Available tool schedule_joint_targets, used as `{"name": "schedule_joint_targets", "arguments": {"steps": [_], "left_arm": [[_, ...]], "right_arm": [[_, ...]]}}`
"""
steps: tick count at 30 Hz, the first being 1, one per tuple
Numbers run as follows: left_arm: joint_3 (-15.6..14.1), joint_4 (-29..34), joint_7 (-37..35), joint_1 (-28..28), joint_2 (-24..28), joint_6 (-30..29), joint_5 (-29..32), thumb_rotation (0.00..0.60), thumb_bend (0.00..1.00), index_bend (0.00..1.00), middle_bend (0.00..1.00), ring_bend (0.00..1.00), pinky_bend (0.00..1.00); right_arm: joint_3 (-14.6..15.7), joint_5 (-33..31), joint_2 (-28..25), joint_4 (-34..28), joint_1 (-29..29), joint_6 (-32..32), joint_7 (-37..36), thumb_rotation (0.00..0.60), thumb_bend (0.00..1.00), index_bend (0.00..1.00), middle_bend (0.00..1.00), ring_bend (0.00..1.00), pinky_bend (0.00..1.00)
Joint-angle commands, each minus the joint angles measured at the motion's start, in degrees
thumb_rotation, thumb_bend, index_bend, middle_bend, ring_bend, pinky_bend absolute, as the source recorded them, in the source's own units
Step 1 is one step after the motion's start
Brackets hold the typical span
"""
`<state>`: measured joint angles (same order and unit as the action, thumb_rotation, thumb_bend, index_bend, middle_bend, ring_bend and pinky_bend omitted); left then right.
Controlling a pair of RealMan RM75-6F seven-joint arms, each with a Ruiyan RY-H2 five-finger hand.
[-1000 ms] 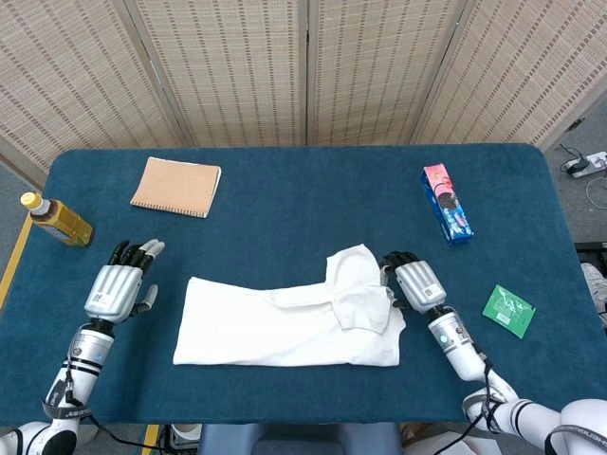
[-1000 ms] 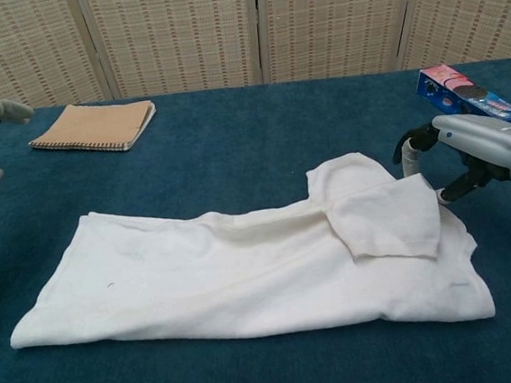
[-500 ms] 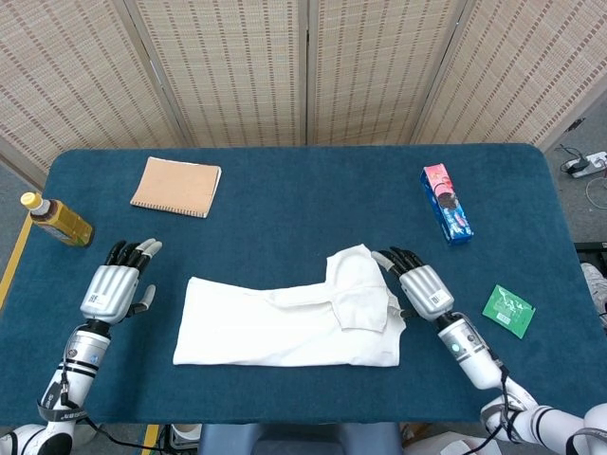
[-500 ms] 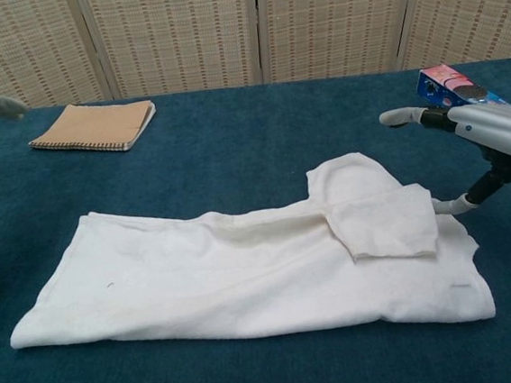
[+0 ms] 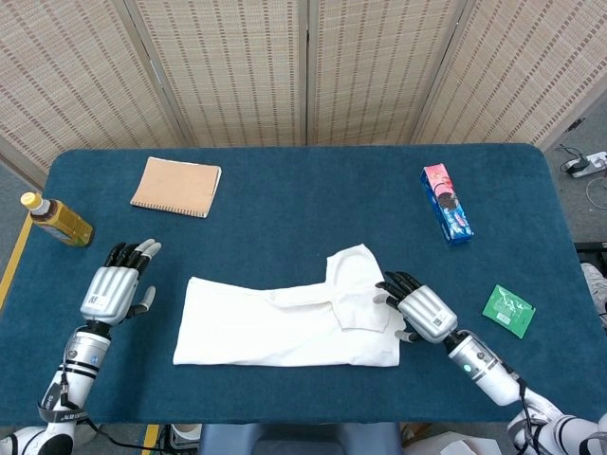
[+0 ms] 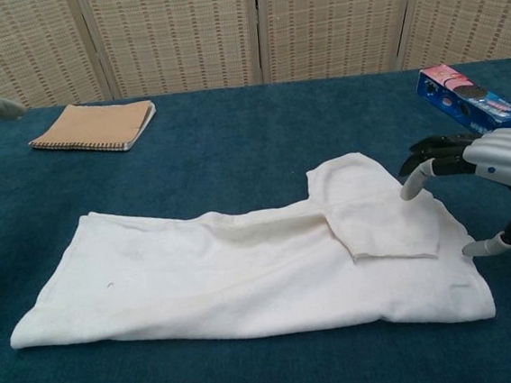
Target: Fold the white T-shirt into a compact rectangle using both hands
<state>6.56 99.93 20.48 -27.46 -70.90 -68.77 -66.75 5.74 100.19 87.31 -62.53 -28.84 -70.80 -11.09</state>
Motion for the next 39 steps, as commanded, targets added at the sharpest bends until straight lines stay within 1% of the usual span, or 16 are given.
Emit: {"name": "schedule_joint_targets", "arguments": {"steps": [1,6,14,16,24,27,29,32,35,39], "left_arm": [[0.03,0.01,-0.26,0.12,0.01,0.08,0.12,0.6,0.47,0.01,0.09,0.08,0.01],[0.08,-0.19,-1.08,0.3,0.14,0.47,0.31,0.6,0.47,0.01,0.08,0.08,0.01],[0.34,-0.78,-2.05,0.46,0.01,0.6,0.17,0.6,0.47,0.01,0.08,0.08,0.01],[0.34,-0.92,-2.18,0.51,0.0,0.65,0.12,0.6,0.47,0.01,0.08,0.08,0.01],[0.41,-1.12,-2.68,0.68,0.31,1.02,0.31,0.6,0.47,0.01,0.07,0.08,0.01],[0.48,-1.19,-3.06,0.69,0.3,1.23,0.31,0.6,0.47,0.01,0.07,0.07,0.01],[0.48,-1.19,-3.14,0.71,0.31,1.22,0.18,0.6,0.47,0.01,0.07,0.07,0.01],[0.51,-1.22,-3.27,0.81,0.42,1.16,0.12,0.6,0.47,0.01,0.07,0.07,0.01],[0.69,-1.21,-3.59,0.96,0.61,0.93,0.11,0.6,0.47,0.01,0.07,0.07,0.01],[0.87,-1.18,-4.12,1.23,0.83,0.59,-0.03,0.6,0.47,0.01,0.07,0.07,0.01]], "right_arm": [[0.36,0.93,0.75,1.36,-0.45,-0.17,0.58,0.6,0.08,0.31,0.19,0.04,0.1],[0.56,1.95,1.84,3.69,-1.0,-0.51,1.61,0.6,0.11,0.34,0.2,0.04,0.1],[0.13,2.22,4.45,6.7,-2.0,-0.81,0.55,0.6,0.2,0.42,0.24,0.07,0.1],[0.13,2.29,4.86,7.1,-2.25,-0.72,0.57,0.6,0.21,0.43,0.24,0.07,0.1],[0.68,2.9,5.85,8.51,-2.69,-1.02,1.05,0.6,0.23,0.44,0.25,0.08,0.1],[0.54,2.95,6.7,9.3,-2.81,-1.64,0.64,0.6,0.26,0.48,0.27,0.09,0.1],[0.37,2.93,7.18,9.86,-2.85,-2.05,0.63,0.6,0.29,0.54,0.29,0.12,0.1],[-0.18,2.42,7.92,10.53,-2.92,-2.38,0.53,0.6,0.33,0.58,0.32,0.14,0.1],[-1.64,1.04,8.88,10.97,-2.84,-3.05,0.13,0.6,0.35,0.59,0.33,0.14,0.1],[-5.21,-2.72,10.55,10.32,-2.89,-3.32,-1.54,0.6,0.37,0.59,0.33,0.14,0.1]]}}
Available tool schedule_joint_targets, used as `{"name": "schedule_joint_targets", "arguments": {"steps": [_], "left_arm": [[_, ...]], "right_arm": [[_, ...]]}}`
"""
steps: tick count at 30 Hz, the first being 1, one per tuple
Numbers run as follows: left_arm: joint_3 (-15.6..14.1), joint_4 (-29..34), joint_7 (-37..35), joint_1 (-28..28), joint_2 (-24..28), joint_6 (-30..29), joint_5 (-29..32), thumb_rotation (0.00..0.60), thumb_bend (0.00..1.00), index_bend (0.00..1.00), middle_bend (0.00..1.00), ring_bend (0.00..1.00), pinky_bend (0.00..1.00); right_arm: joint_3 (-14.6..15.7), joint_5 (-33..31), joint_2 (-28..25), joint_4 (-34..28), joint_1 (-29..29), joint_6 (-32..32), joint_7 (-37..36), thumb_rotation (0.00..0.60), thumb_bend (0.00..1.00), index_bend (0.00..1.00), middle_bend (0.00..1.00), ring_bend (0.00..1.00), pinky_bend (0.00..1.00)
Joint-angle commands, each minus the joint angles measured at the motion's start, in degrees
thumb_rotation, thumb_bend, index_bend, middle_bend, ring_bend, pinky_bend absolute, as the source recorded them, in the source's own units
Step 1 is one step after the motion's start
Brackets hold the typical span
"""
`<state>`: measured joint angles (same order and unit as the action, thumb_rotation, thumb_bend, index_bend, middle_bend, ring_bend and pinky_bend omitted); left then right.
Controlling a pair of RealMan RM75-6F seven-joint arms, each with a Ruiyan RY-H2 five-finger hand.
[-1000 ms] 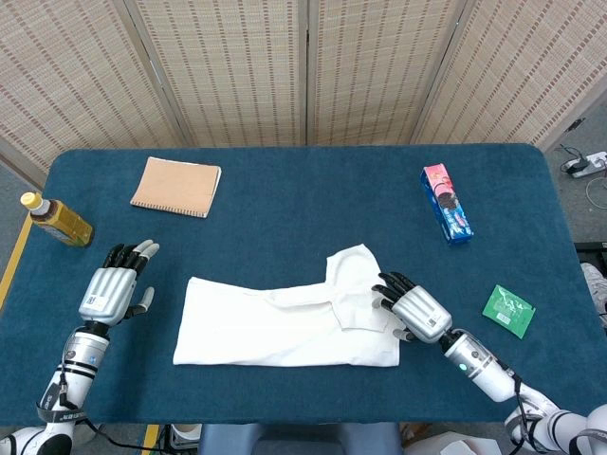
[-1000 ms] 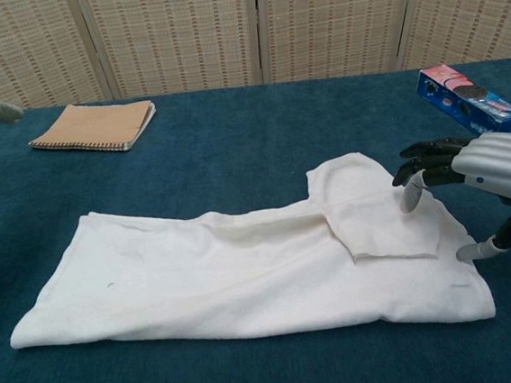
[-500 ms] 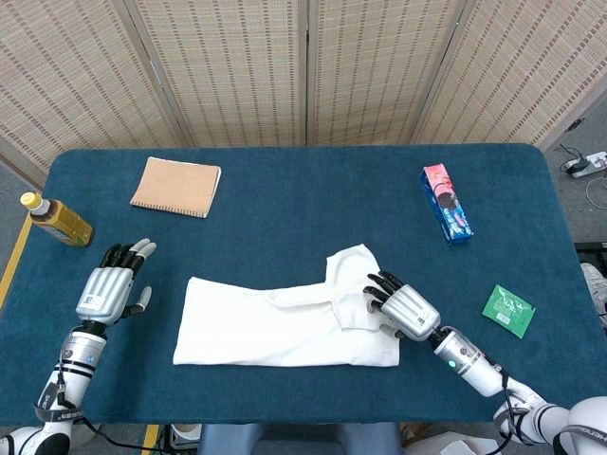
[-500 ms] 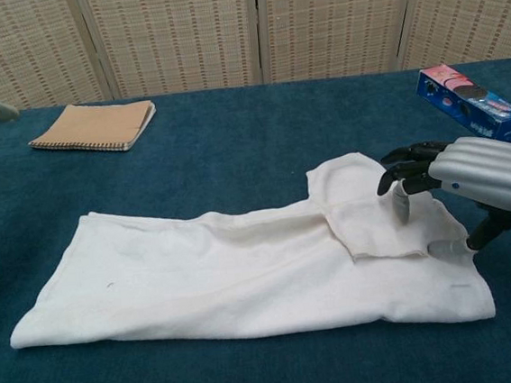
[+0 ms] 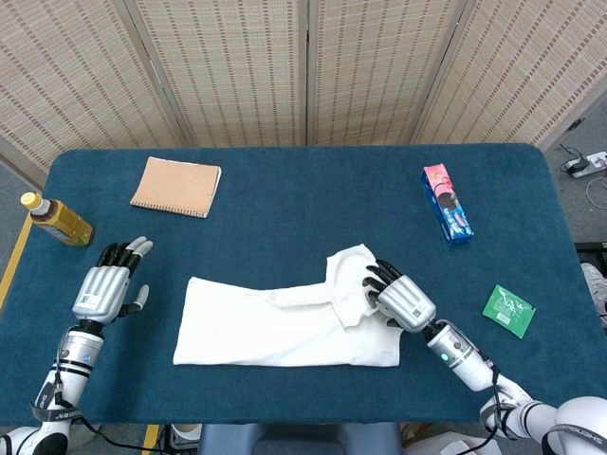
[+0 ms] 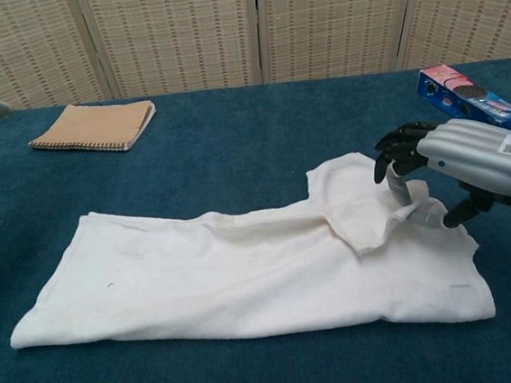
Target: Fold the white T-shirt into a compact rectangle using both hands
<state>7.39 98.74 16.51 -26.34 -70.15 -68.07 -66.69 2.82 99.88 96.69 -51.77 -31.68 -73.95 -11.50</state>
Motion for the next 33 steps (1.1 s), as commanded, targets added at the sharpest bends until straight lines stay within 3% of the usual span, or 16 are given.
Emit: {"name": "schedule_joint_targets", "arguments": {"steps": [1,12,30,33], "left_arm": [[0.05,0.01,-0.21,0.15,0.12,-0.19,-0.16,0.6,0.47,0.01,0.07,0.07,0.01],[-0.13,0.36,-1.25,0.96,0.88,-1.04,-1.49,0.6,0.47,0.01,0.07,0.07,0.01],[-0.3,-0.84,-3.88,1.97,1.65,-0.88,-2.42,0.6,0.47,0.01,0.07,0.07,0.0],[-0.21,-0.84,-4.09,2.11,1.71,-1.19,-2.81,0.6,0.47,0.01,0.07,0.07,0.0]], "right_arm": [[-3.15,-3.33,1.49,-0.72,-0.16,-0.03,-1.42,0.6,0.37,0.59,0.33,0.14,0.1],[-11.6,-12.87,5.91,-1.64,-2.58,3.97,1.22,0.6,0.38,0.59,0.33,0.14,0.1],[-15.05,-20.28,10.33,3.74,-3.88,9.02,7.67,0.6,0.39,0.59,0.33,0.14,0.1],[-15.95,-22.16,10.87,4.31,-4.4,10.97,9.23,0.6,0.39,0.49,0.26,0.13,0.08]]}}
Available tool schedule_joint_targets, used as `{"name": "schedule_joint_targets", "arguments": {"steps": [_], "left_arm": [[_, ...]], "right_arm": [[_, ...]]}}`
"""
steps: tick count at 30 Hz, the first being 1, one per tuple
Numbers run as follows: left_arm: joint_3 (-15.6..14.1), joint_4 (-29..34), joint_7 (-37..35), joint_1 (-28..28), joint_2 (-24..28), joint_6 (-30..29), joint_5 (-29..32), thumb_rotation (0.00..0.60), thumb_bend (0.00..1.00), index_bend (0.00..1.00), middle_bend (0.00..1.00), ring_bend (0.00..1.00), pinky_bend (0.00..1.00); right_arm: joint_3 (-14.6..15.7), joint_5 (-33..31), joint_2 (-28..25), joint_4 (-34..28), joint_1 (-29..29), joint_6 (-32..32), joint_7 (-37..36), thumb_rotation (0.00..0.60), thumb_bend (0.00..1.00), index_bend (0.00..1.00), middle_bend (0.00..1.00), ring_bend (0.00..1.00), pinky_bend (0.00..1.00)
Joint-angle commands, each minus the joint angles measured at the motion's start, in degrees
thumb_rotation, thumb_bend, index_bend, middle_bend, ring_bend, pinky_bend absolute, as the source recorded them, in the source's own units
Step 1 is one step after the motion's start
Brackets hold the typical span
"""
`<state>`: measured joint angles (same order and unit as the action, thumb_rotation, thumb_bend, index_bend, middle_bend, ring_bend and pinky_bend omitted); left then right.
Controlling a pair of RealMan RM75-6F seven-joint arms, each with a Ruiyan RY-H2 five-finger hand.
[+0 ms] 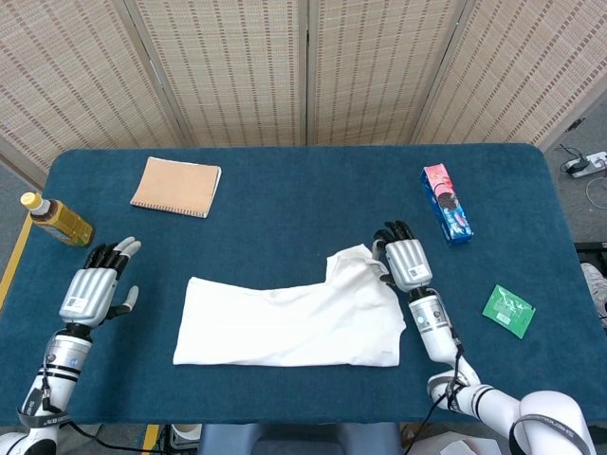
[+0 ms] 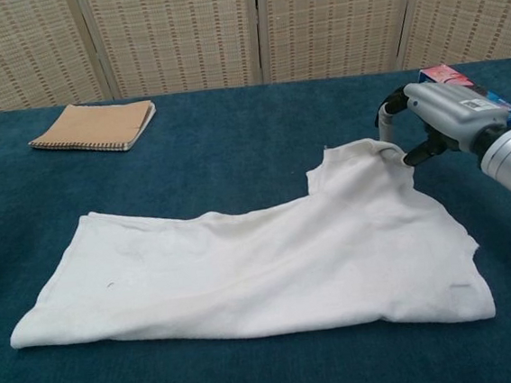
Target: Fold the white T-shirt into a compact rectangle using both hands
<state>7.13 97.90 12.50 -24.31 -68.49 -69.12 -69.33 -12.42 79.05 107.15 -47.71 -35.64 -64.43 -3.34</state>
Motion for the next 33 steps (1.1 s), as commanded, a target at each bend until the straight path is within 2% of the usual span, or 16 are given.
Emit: {"name": "schedule_joint_targets", "arguments": {"steps": [1,2,4,6,8,11,15,18,20,24,28,33], "left_arm": [[0.05,0.02,-0.15,0.12,0.07,-0.2,-0.26,0.6,0.47,0.01,0.07,0.07,0.0],[0.03,0.02,-0.18,0.17,0.09,-0.24,-0.35,0.6,0.47,0.01,0.07,0.07,0.0],[0.02,0.02,-0.26,0.27,0.18,-0.34,-0.49,0.6,0.47,0.01,0.07,0.07,0.0],[0.12,0.06,-0.38,0.38,0.33,-0.47,-0.53,0.6,0.46,0.01,0.07,0.07,0.0],[0.15,0.08,-0.48,0.47,0.49,-0.54,-0.57,0.6,0.45,0.01,0.07,0.07,0.0],[0.11,0.09,-0.59,0.62,0.93,-0.57,-0.81,0.6,0.45,0.01,0.07,0.07,0.0],[0.1,-0.14,-1.07,0.7,1.76,-0.68,-1.76,0.6,0.45,0.02,0.07,0.07,0.0],[-0.27,-0.14,-1.35,0.66,2.8,-0.19,-2.72,0.6,0.45,0.04,0.07,0.07,0.0],[-0.69,-0.26,-1.78,0.49,3.62,0.41,-3.9,0.6,0.45,0.07,0.07,0.07,0.0],[-1.91,-2.66,-4.48,0.27,3.93,0.52,-8.57,0.6,0.44,0.17,0.07,0.07,0.0],[-3.25,-6.68,-7.86,-0.4,3.32,0.73,-13.61,0.6,0.33,0.21,0.07,0.08,0.0],[-4.52,-14.28,-11.27,-2.09,1.24,-0.15,-20.47,0.6,0.24,0.25,0.1,0.08,0.0]], "right_arm": [[-0.97,-1.89,0.41,0.11,-0.56,2.06,1.49,0.6,0.38,0.4,0.23,0.12,0.07],[-1.21,-2.4,0.39,-0.06,-0.67,2.51,2.03,0.6,0.37,0.29,0.18,0.09,0.05],[-1.64,-3.15,0.25,-0.63,-0.9,3.14,2.81,0.6,0.33,0.16,0.14,0.06,0.03],[-2.04,-3.64,0.11,-0.95,-1.15,3.39,3.28,0.6,0.28,0.06,0.11,0.04,0.02],[-2.34,-3.93,-0.04,-1.15,-1.39,3.56,3.45,0.6,0.23,0.02,0.1,0.03,0.01],[-2.72,-3.61,-0.77,-2.24,-1.62,2.74,2.87,0.6,0.21,0.02,0.09,0.02,0.0],[-2.63,-1.7,-4.07,-7.02,-1.07,-0.39,2.38,0.6,0.21,0.02,0.09,0.02,0.0],[-2.23,-0.39,-8.89,-14.44,0.55,-2.91,2.36,0.6,0.21,0.02,0.09,0.02,0.0],[-1.82,0.41,-13.54,-21.46,2.3,-4.67,2.53,0.6,0.21,0.03,0.1,0.02,0.0],[0.08,3.7,-22.51,-32.47,6.13,-9.48,4.74,0.6,0.21,0.1,0.13,0.02,0.0],[1.88,6.29,-28.76,-39.05,9.57,-13.61,5.82,0.6,0.21,0.16,0.16,0.03,0.0],[3.98,8.91,-33.87,-43.94,13.59,-18.31,5.71,0.6,0.21,0.19,0.18,0.04,0.0]]}}
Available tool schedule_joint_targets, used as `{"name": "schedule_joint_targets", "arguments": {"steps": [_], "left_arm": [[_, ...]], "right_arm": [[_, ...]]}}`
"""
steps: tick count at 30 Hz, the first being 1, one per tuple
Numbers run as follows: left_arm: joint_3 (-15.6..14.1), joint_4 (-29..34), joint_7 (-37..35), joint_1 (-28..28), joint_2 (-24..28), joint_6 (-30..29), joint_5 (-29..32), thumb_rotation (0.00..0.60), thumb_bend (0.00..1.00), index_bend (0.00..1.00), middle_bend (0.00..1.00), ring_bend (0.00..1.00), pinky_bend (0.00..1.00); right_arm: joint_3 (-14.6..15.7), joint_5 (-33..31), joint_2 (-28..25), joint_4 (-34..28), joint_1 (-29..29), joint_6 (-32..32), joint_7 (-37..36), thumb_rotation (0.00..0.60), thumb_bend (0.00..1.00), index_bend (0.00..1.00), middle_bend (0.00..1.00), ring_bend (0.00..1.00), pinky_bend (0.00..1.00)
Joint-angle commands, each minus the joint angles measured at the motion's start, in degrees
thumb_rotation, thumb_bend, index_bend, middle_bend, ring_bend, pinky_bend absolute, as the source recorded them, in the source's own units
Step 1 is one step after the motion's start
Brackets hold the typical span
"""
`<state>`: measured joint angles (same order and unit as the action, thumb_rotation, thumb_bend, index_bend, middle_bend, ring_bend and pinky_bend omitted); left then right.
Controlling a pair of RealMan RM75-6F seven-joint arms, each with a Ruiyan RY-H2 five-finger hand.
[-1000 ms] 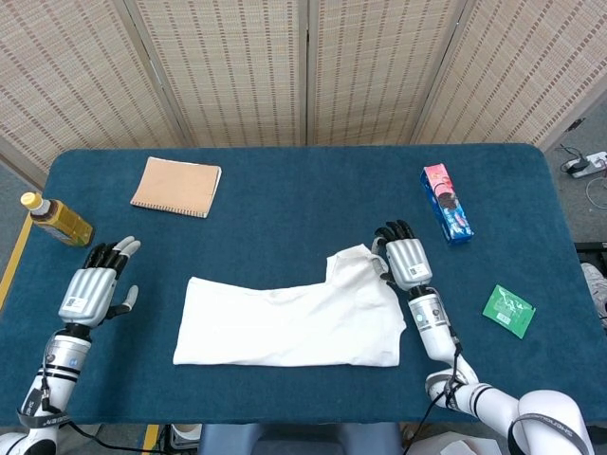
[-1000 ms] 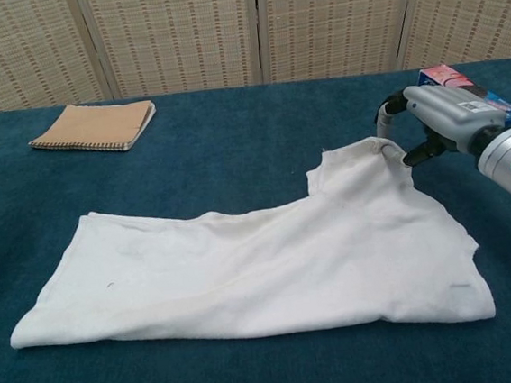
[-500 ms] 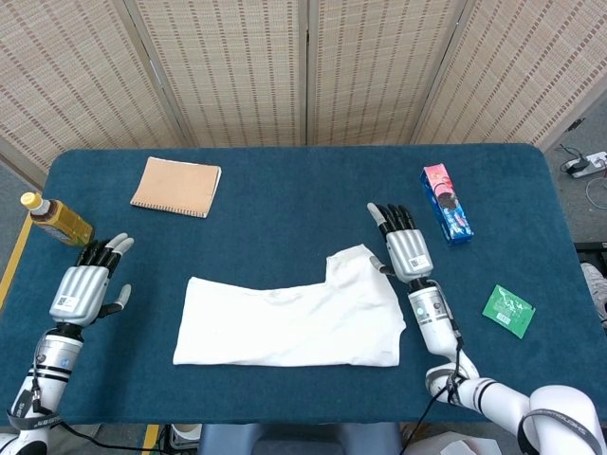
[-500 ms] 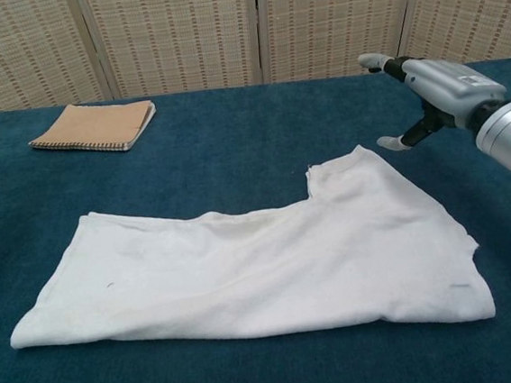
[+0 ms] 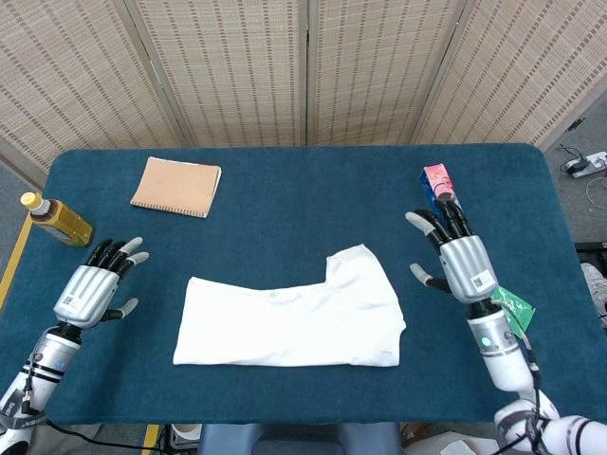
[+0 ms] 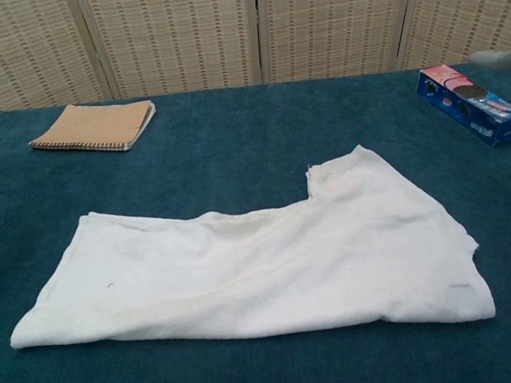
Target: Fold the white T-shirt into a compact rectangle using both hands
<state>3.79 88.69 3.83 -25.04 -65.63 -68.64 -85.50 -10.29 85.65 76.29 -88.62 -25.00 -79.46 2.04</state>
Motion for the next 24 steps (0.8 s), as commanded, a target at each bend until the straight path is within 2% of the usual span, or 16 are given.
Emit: {"name": "schedule_joint_targets", "arguments": {"steps": [1,6,13,18,24], "left_arm": [[-1.26,-6.07,-2.75,-1.56,-1.99,-0.89,-5.0,0.6,0.23,0.26,0.1,0.08,0.0],[-2.89,-16.63,-7.52,-3.78,-6.3,-4.45,-12.96,0.6,0.21,0.28,0.12,0.09,0.0],[-5.81,-29.23,-12.31,-7.43,-12.6,-7.17,-20.76,0.6,0.2,0.28,0.14,0.1,0.0],[-7.09,-36.45,-13.98,-9.23,-16.95,-9.77,-23.82,0.6,0.14,0.28,0.14,0.1,0.0],[-8.17,-48.39,-17.03,-9.2,-24.29,-15.91,-25.43,0.6,0.13,0.27,0.15,0.1,0.0]], "right_arm": [[2.07,2.63,-3.35,-3.34,3.37,-3.83,0.18,0.6,0.21,0.2,0.19,0.04,0.0],[3.58,5.01,-5.05,-4.58,6.12,-7.35,0.07,0.6,0.21,0.21,0.19,0.04,0.0],[4.23,7.04,-5.83,-6.02,6.89,-8.0,1.13,0.6,0.21,0.23,0.19,0.05,0.0],[4.29,7.25,-5.85,-6.58,7.2,-7.86,1.73,0.6,0.21,0.23,0.19,0.05,0.0],[4.45,6.99,-5.5,-6.5,7.92,-7.82,2.31,0.6,0.21,0.24,0.19,0.05,0.0]]}}
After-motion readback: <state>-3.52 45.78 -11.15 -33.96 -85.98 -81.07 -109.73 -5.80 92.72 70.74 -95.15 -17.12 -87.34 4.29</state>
